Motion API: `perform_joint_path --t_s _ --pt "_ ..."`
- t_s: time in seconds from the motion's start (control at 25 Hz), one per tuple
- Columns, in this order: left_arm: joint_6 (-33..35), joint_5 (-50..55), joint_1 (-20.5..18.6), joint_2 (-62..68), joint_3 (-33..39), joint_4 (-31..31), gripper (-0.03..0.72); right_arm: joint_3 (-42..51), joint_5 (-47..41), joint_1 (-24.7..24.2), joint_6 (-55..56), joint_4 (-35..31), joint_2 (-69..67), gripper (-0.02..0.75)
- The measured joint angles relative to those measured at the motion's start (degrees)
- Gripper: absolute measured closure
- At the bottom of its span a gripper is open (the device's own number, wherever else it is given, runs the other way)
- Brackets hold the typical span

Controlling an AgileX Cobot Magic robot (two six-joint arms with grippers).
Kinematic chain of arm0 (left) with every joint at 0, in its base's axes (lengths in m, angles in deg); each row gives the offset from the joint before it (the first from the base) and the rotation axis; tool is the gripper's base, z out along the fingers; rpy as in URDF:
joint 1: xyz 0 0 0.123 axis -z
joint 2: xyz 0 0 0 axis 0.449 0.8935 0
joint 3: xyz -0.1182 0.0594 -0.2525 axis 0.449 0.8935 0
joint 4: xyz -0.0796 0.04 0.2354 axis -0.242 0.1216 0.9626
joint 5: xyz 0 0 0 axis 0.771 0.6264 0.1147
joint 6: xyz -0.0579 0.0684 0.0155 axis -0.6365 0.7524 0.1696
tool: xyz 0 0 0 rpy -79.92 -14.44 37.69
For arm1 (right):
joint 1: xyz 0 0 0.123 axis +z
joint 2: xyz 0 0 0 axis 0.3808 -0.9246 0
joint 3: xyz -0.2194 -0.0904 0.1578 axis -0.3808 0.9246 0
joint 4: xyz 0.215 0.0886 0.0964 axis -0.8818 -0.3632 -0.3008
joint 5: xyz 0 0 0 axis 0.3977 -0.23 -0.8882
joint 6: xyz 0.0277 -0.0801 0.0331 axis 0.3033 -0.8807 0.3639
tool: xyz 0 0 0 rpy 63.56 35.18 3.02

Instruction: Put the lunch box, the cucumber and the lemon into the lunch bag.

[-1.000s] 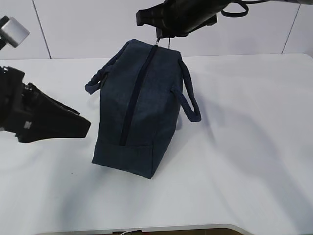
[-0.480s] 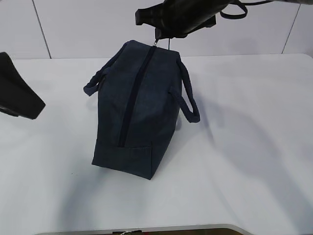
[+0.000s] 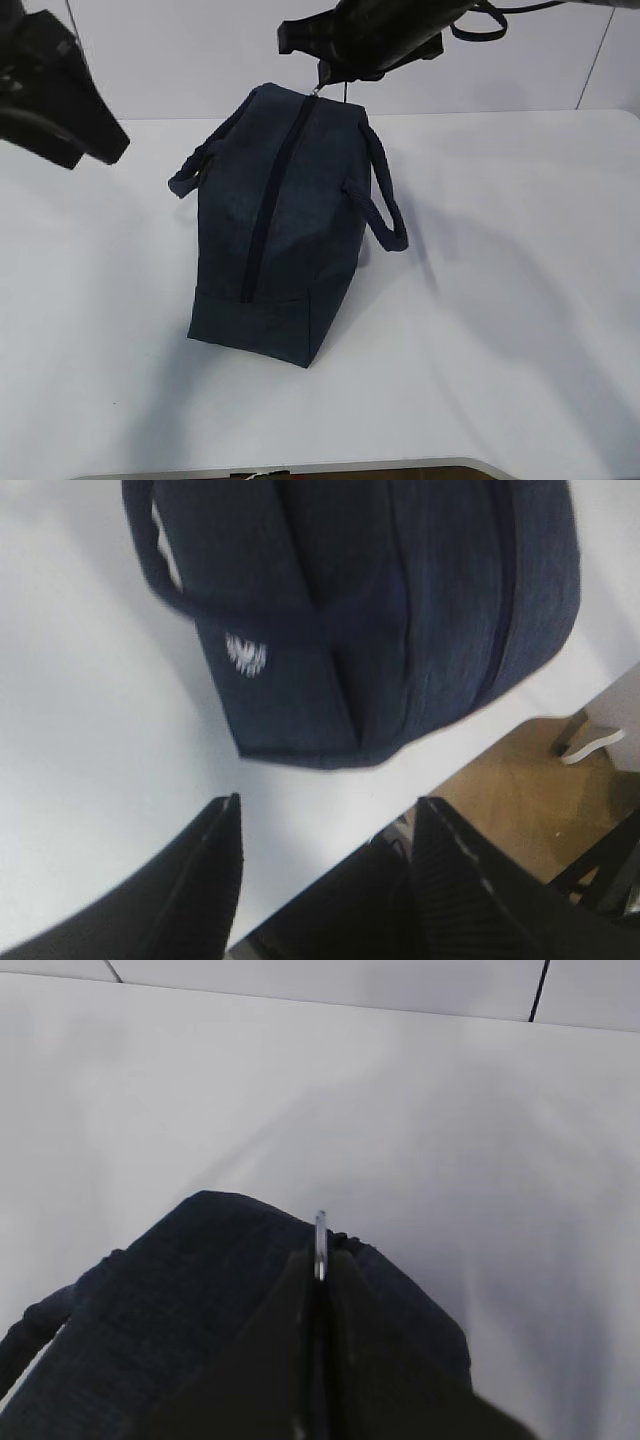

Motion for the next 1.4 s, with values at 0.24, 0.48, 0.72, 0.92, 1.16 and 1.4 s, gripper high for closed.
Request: perform_joint_path --t_s 0.24,0.48,0.72,0.92,1.16,1.4 --pt "-0.03 0.00 0.11 8.26 -8.07 -3.75 0.302 0.00 -0.12 0.00 0.00 -0.10 0.00 0.733" --pt "0.16 0.00 2.67 16.59 -14.28 -4.66 0.305 0.00 -0.12 0.00 0.00 -0.11 0.00 0.733" --pt "0.16 0.00 3.99 20.81 -18.97 -5.72 0.306 0.00 -0.12 0.00 0.00 -0.11 0.00 0.733" --pt "0.16 0.00 3.99 22.63 -21.04 -7.11 0.308 0.00 -0.16 0.00 0.00 -0.21 0.00 0.733" --pt "0.42 0.00 3.99 22.72 -21.14 -8.40 0.309 0.00 -0.16 0.00 0.00 -0.21 0.00 0.733" --pt "0.98 0.00 3.99 22.72 -21.14 -9.49 0.309 0.00 -0.16 0.00 0.00 -0.21 0.00 0.733"
